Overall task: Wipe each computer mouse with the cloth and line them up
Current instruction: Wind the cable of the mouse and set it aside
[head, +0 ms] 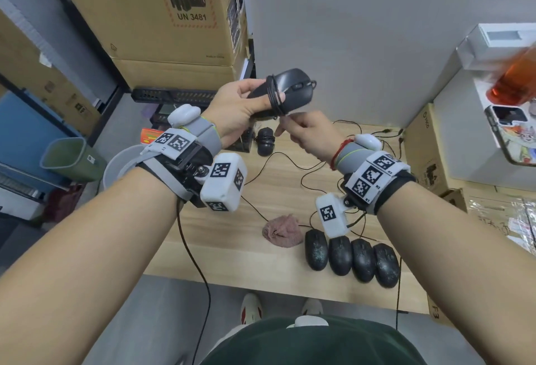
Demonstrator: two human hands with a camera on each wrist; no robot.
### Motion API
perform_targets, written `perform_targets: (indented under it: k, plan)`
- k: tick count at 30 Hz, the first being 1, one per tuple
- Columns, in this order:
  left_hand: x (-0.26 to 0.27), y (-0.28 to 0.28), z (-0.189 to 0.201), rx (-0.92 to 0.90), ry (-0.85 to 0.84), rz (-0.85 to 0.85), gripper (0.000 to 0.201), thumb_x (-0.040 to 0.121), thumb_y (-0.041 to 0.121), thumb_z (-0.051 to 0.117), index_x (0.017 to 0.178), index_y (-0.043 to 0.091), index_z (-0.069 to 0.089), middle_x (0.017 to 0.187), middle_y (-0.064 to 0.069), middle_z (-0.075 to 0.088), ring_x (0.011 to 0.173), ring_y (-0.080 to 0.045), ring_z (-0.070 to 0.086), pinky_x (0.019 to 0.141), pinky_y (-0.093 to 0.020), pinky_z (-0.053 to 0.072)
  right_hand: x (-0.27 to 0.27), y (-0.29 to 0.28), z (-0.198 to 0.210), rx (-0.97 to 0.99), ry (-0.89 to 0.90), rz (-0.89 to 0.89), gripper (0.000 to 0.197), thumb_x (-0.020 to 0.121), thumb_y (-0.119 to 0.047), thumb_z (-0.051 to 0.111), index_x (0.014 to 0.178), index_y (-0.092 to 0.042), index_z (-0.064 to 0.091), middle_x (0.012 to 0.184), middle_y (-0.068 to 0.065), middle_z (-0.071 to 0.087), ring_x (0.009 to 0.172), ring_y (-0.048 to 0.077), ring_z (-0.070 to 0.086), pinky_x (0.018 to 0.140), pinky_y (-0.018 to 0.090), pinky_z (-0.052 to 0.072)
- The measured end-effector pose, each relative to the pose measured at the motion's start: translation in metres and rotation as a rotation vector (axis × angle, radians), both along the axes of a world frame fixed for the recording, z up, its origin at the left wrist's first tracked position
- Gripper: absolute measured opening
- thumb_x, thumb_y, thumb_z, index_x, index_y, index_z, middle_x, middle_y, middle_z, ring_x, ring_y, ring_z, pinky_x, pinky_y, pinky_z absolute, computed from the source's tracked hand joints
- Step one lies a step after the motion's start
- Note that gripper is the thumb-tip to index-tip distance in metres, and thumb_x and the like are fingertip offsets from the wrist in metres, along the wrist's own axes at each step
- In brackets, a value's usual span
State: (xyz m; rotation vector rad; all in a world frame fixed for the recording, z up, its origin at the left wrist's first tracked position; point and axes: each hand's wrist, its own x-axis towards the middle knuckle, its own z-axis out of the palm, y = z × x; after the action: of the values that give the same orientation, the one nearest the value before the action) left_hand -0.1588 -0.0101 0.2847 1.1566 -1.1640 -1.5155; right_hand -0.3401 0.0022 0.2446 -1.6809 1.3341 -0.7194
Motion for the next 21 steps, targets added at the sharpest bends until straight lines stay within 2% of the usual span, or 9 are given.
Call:
perform_targets:
  k: [3, 5, 7, 9, 11, 14, 17, 19, 21]
  plan:
    - [0.003, -0.004, -0.011, -0.06, -0.194, 0.167, 0.049, 0.07, 0.012, 0.091, 0.112, 0.003, 0.068, 0.102, -0.013, 0.075, 0.082, -0.016, 0.072, 0.071, -0.023, 0.056, 0.006, 0.005, 0.001, -0.054, 0.135, 0.084, 0.027, 0.102, -0.03, 0.052, 0.088, -0.022, 0.073, 0.045, -0.017, 0.046, 0.045, 0.0, 0.039, 0.051, 0.017, 0.031]
    - [0.006, -0.007, -0.018, -0.103, -0.354, 0.207, 0.047, 0.065, 0.021, 0.095, 0.104, 0.012, 0.071, 0.097, -0.005, 0.076, 0.078, -0.009, 0.07, 0.069, -0.02, 0.054, 0.009, 0.004, 0.006, -0.068, 0.216, 0.151, 0.029, 0.101, -0.027, 0.054, 0.074, -0.031, 0.065, 0.044, -0.022, 0.049, 0.045, -0.002, 0.043, 0.052, 0.017, 0.031]
    - [0.008, -0.009, -0.023, -0.13, -0.476, 0.226, 0.046, 0.061, 0.027, 0.097, 0.098, 0.022, 0.071, 0.092, 0.004, 0.075, 0.08, -0.009, 0.07, 0.072, -0.021, 0.054, 0.01, 0.004, 0.009, -0.069, 0.272, 0.186, 0.038, 0.1, -0.027, 0.056, 0.063, -0.03, 0.059, 0.043, -0.019, 0.052, 0.045, -0.001, 0.046, 0.052, 0.018, 0.032]
    - [0.011, -0.011, -0.026, -0.143, -0.572, 0.198, 0.055, 0.063, 0.031, 0.096, 0.109, 0.025, 0.068, 0.097, 0.007, 0.071, 0.089, -0.013, 0.068, 0.078, -0.023, 0.052, 0.009, 0.005, 0.015, -0.091, 0.305, 0.195, 0.038, 0.099, -0.028, 0.058, 0.062, -0.023, 0.062, 0.044, -0.017, 0.054, 0.045, 0.0, 0.048, 0.052, 0.014, 0.032]
    - [0.015, -0.011, -0.028, -0.165, -0.679, 0.109, 0.067, 0.069, 0.032, 0.092, 0.129, 0.022, 0.063, 0.111, 0.006, 0.066, 0.1, -0.012, 0.063, 0.085, -0.021, 0.047, 0.01, 0.006, 0.02, -0.101, 0.291, 0.177, 0.029, 0.097, -0.026, 0.061, 0.072, -0.018, 0.071, 0.049, -0.013, 0.06, 0.044, 0.0, 0.051, 0.053, 0.011, 0.035]
    - [0.015, -0.008, -0.031, -0.157, -0.652, 0.014, 0.053, 0.076, 0.025, 0.087, 0.126, 0.02, 0.067, 0.113, 0.006, 0.069, 0.101, -0.008, 0.064, 0.089, -0.019, 0.052, 0.011, 0.008, 0.026, -0.09, 0.107, 0.097, 0.015, 0.092, -0.018, 0.068, 0.083, -0.007, 0.073, 0.063, 0.0, 0.069, 0.048, 0.006, 0.059, 0.052, 0.015, 0.045]
    - [0.011, -0.002, -0.031, -0.078, -0.513, 0.021, 0.033, 0.08, 0.017, 0.084, 0.109, 0.025, 0.069, 0.102, 0.005, 0.07, 0.089, -0.009, 0.066, 0.076, -0.022, 0.057, 0.008, 0.006, 0.031, -0.012, -0.232, 0.001, 0.007, 0.089, -0.005, 0.072, 0.09, -0.002, 0.066, 0.067, 0.008, 0.07, 0.053, 0.013, 0.065, 0.048, 0.016, 0.047]
    - [0.01, 0.0, -0.032, 0.009, -0.383, 0.032, 0.029, 0.082, 0.016, 0.082, 0.108, 0.021, 0.069, 0.106, -0.005, 0.069, 0.094, -0.02, 0.07, 0.074, -0.036, 0.062, 0.008, 0.004, 0.031, 0.009, -0.356, 0.004, 0.006, 0.09, -0.003, 0.07, 0.093, -0.002, 0.065, 0.069, 0.009, 0.071, 0.059, 0.016, 0.066, 0.055, 0.02, 0.052]
    - [0.008, 0.001, -0.031, 0.063, -0.313, 0.052, 0.033, 0.081, 0.018, 0.083, 0.11, 0.018, 0.066, 0.112, -0.014, 0.067, 0.097, -0.03, 0.072, 0.074, -0.05, 0.063, 0.009, 0.006, 0.031, 0.006, -0.372, 0.015, 0.006, 0.093, -0.006, 0.067, 0.095, -0.001, 0.068, 0.072, 0.012, 0.066, 0.061, 0.014, 0.06, 0.058, 0.02, 0.051]
